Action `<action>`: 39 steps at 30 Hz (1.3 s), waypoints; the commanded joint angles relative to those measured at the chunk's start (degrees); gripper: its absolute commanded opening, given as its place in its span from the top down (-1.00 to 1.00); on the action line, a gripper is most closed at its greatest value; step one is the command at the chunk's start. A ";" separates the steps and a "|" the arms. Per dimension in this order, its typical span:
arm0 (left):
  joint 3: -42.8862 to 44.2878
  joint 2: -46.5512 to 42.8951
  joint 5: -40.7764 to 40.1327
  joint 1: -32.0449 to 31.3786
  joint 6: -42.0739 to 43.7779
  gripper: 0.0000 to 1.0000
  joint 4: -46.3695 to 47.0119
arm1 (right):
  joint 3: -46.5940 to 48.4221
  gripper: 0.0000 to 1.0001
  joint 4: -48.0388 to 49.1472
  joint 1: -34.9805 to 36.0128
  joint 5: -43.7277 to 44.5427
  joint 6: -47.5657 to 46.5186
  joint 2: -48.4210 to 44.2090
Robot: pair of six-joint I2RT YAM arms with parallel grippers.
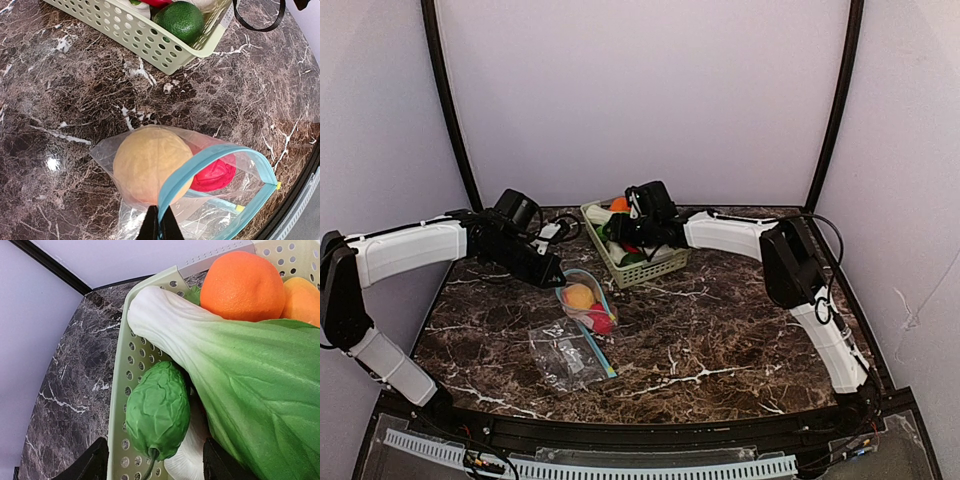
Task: Place the food in the zip-top bag and seal the zipper
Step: Pick up the fake vegetable from the bin.
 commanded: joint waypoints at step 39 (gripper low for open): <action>-0.45 -4.82 2.93 0.98 0.25 0.99 2.01 | -15.17 0.51 12.87 -1.57 -0.72 -9.36 -18.25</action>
